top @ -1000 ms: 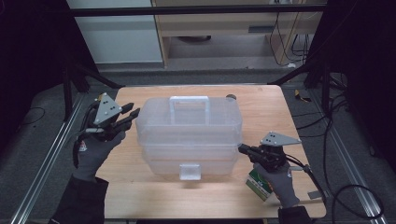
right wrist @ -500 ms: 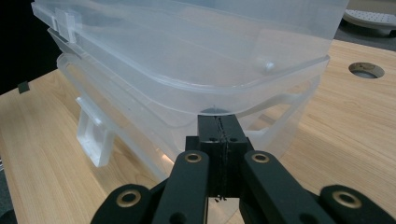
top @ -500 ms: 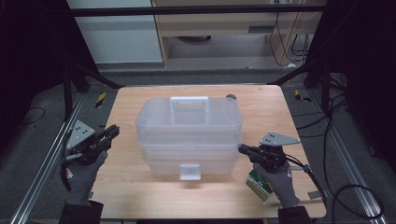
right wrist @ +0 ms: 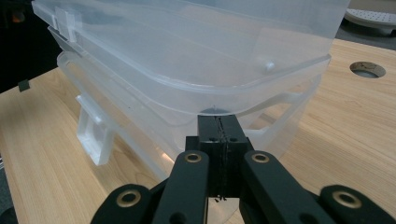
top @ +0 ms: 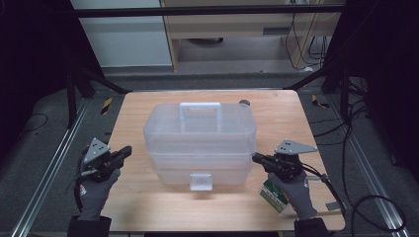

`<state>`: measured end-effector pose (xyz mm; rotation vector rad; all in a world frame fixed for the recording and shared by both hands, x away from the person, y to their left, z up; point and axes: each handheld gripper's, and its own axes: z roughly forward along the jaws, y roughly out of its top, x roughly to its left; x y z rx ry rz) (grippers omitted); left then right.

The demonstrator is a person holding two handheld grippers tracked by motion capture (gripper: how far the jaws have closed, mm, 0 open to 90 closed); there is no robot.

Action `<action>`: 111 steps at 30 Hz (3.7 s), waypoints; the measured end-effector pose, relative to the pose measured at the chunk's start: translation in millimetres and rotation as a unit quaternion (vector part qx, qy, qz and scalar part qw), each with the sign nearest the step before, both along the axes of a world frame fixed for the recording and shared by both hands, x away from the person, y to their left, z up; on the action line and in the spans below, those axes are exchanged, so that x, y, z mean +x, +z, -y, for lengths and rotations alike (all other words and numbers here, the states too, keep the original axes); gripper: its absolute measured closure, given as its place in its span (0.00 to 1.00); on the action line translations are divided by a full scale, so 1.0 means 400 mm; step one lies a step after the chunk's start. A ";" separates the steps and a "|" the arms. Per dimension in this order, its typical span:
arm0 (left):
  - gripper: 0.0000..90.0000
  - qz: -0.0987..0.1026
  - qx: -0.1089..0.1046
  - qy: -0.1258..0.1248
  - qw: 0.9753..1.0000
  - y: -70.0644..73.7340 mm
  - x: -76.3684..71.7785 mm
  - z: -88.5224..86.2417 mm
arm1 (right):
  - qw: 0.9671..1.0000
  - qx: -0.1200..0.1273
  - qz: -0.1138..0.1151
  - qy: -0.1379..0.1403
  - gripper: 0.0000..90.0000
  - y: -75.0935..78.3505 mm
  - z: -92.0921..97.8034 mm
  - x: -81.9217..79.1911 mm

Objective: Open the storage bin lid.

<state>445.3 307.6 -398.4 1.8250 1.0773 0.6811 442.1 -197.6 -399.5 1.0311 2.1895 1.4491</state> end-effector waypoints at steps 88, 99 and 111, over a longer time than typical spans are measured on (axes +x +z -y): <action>0.75 0.053 0.013 -0.028 0.998 0.053 0.058 0.112 | 1.000 0.013 0.027 -0.001 1.00 0.070 0.010 0.063; 0.69 0.080 0.015 -0.024 0.996 0.062 0.077 0.130 | 1.000 0.011 0.024 0.003 1.00 0.069 0.003 0.063; 0.74 0.080 0.024 -0.027 0.996 0.063 0.070 0.131 | 1.000 -0.022 0.014 -0.014 0.91 0.056 0.013 0.057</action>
